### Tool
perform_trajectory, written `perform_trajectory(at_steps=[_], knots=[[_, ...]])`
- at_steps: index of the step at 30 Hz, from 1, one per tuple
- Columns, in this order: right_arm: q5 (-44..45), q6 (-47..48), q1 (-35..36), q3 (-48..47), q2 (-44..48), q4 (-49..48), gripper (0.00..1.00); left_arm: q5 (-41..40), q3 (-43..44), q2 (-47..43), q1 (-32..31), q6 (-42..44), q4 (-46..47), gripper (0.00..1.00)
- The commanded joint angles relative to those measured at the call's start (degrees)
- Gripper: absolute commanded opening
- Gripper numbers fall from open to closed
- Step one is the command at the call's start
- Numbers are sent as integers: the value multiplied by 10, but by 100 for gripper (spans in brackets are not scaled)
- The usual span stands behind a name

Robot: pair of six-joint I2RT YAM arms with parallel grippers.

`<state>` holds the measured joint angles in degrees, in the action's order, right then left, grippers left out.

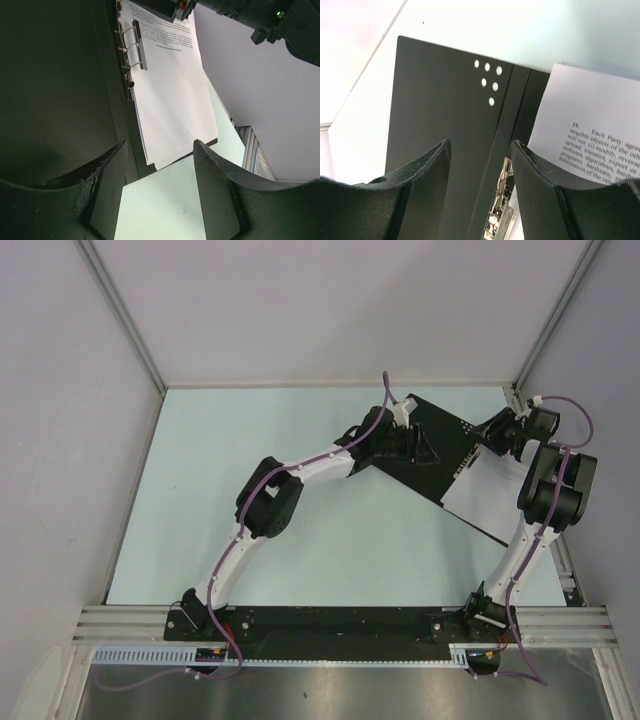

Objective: Put the files into the folder

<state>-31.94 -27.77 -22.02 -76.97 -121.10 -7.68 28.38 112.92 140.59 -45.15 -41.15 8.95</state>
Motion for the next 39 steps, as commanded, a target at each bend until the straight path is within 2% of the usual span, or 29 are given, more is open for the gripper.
perform_trajectory(at_steps=[1,10,16,23,30,39], knots=[[-20,-7,-6,-31,-9,-26,56,13,2,-8,-1,-10,32,60],[-20,8,-8,-37,-22,-11,60,17,1,-7,-1,-14,33,60],[-41,2,-4,-36,-34,-18,57,16,3,-5,-2,-19,36,60],[-67,-12,-5,-36,-35,-29,54,19,5,-5,-1,-18,29,67],[-83,-17,0,-37,-7,-13,49,15,5,-3,-1,-20,29,67],[-90,-2,7,-16,41,21,47,17,5,-4,-2,-22,28,66]])
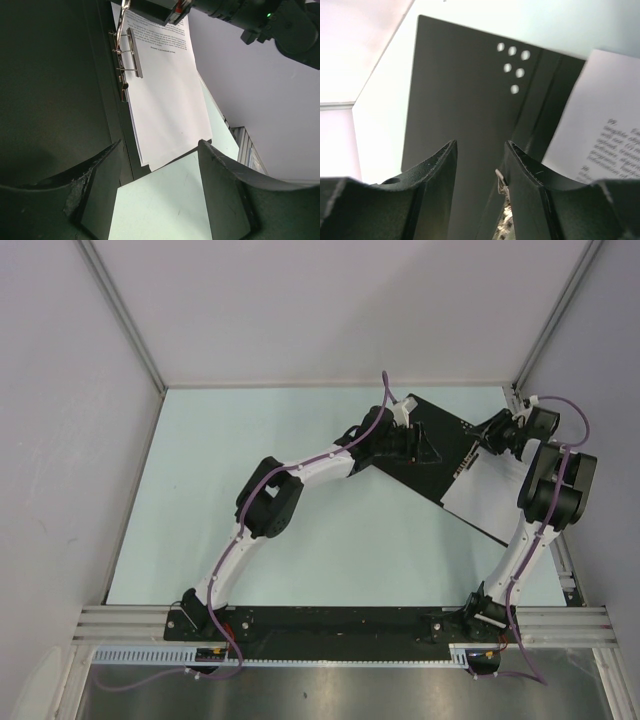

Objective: Put the files into the folder

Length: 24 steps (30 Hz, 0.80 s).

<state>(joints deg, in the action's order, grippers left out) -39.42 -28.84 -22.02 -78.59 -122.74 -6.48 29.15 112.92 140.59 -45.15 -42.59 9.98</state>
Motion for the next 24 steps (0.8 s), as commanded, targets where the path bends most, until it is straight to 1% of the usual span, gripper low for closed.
perform_trajectory(at_steps=[1,7,11,15,16,18,19,20,21,22,23,24], knots=[[-12,10,8,3,63,11,47,8,5,-5,-2,-8,18,67],[-2,32,26,29,105,61,49,7,7,-1,0,-11,11,67],[9,53,44,52,136,138,51,11,24,10,1,-12,-9,67],[21,71,60,76,181,182,56,18,33,20,3,-14,-20,67],[41,69,60,80,201,193,56,17,40,22,4,-14,-23,67],[93,57,66,84,222,210,62,21,49,34,4,-13,-36,67],[148,49,71,83,239,215,64,18,61,37,4,-12,-41,67],[180,40,73,83,246,224,68,18,62,38,4,-12,-45,67],[231,27,75,83,252,230,69,16,62,40,3,-11,-45,67],[246,14,72,83,256,244,69,14,61,41,4,-10,-47,67],[252,-24,66,83,253,251,69,11,61,40,3,-8,-51,67],[234,-36,59,83,248,256,69,9,60,42,4,-6,-52,68]])
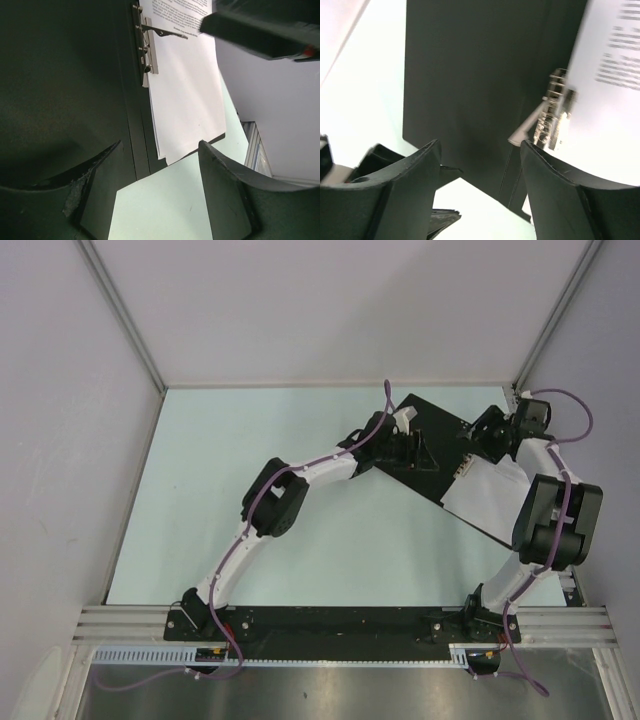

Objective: Put the files into the folder

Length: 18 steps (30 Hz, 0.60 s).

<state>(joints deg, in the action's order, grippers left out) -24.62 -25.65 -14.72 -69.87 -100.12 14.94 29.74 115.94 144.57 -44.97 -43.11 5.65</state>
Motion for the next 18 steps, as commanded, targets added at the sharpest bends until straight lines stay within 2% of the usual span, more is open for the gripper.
perform_trajectory(at_steps=[1,4,7,12,14,18], knots=[[73,-77,-28,-4,18,43,71,1,31,4,3,-1,-10,68],[22,-95,-44,-4,-2,37,73,3,33,9,7,-9,-15,68],[-44,-135,-45,-4,-32,22,61,-2,32,11,10,-15,-21,68],[-36,-206,-38,10,-39,-7,50,-3,32,13,13,-24,-23,68],[-39,-228,-43,26,-39,-26,37,0,32,13,13,-25,-22,68],[-28,-249,-51,50,-31,-51,35,1,32,14,13,-25,-21,68]])
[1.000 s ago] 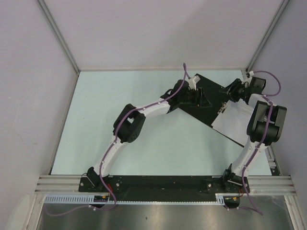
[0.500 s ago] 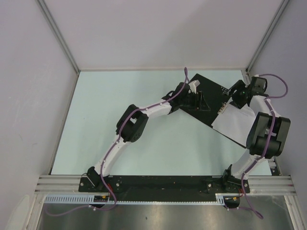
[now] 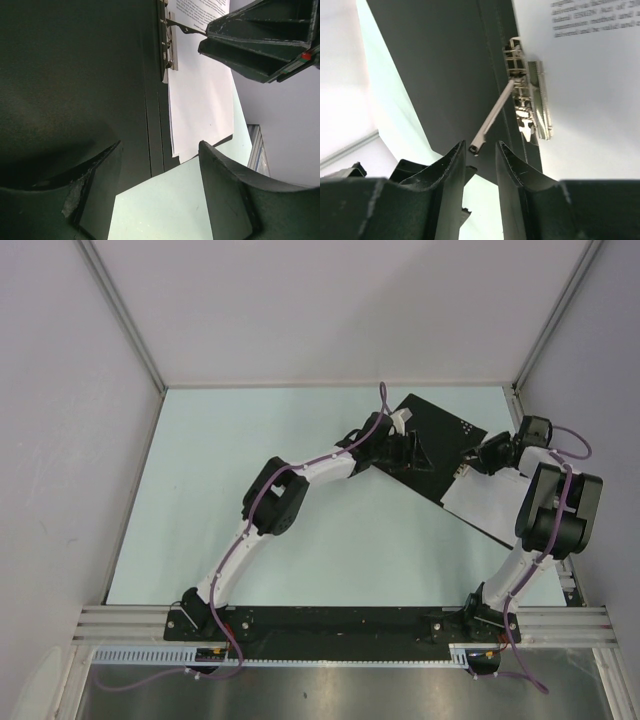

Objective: Put the files into the folder

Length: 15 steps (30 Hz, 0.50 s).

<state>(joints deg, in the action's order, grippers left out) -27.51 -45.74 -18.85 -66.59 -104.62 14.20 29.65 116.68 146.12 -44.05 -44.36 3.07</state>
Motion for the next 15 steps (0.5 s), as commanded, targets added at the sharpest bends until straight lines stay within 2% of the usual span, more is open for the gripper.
perform_trajectory(at_steps=[1,9,15], knots=[[0,-54,-9,21,14,-46,34,3,25,-3,4,-12,4,68],[-3,-66,-13,44,24,-60,25,4,25,-1,4,-14,11,68],[-28,-73,-22,52,26,-79,30,6,25,2,4,-14,16,68]])
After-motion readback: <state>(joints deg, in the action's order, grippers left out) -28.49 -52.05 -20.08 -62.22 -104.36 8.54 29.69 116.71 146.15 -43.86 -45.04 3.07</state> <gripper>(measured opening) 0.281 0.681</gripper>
